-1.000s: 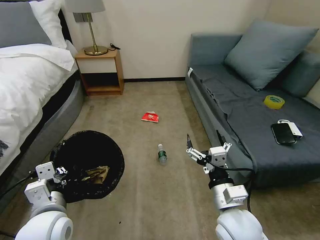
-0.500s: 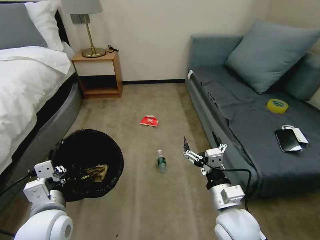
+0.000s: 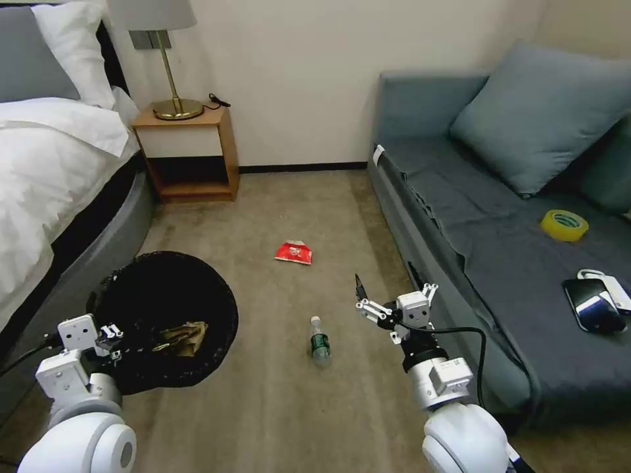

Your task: Pick up the trash bin, then pick up the garbage on the floor and place it into the trash bin.

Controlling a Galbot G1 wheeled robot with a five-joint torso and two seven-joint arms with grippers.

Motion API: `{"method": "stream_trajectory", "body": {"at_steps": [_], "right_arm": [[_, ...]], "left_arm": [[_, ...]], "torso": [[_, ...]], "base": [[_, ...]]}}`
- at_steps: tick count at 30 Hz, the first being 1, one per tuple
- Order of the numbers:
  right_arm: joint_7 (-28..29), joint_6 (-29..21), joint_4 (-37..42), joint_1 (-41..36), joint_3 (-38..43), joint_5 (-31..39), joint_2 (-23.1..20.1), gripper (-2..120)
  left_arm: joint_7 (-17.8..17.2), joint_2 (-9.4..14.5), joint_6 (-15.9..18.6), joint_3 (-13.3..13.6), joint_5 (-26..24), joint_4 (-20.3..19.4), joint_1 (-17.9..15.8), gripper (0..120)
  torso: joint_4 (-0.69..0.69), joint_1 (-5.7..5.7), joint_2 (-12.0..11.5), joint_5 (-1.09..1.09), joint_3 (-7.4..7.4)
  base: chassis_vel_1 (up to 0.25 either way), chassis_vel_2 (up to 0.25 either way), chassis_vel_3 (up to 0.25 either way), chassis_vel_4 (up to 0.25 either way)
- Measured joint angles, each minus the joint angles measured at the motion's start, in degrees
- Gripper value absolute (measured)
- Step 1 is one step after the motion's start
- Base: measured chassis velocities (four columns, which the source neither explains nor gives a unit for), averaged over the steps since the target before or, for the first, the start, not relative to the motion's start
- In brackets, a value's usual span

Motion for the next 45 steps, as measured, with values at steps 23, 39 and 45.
{"method": "stream_trajectory", "body": {"at_steps": [23, 39, 45], "right_arm": [[1.14, -1.8, -4.89, 10.92, -7.46, 14.42, -4.84, 100], [18.18, -21.84, -33.62, 51.14, -44.63, 60.82, -4.45, 100], [16.99, -22.68, -42.57, 52.92, -50.42, 60.23, -1.9, 100]], "left_arm": [[0.21, 0.53, 0.59, -1.2, -0.8, -1.78, -0.27, 2], [0.49, -1.08, -0.11, -2.4, -0.03, -2.72, -0.55, 2], [0.48, -1.66, -0.33, -2.3, 0.73, -2.65, -0.63, 2]], "torso": [[-0.01, 0.0, 0.0, 0.0, 0.0], [0.01, 0.0, 0.0, -0.01, 0.0], [0.01, 0.0, 0.0, 0.0, 0.0]], "base": [[-0.087, 0.089, 0.085, -0.085], [0.0, 0.0, 0.0, 0.0], [0.0, 0.0, 0.0, 0.0]]}}
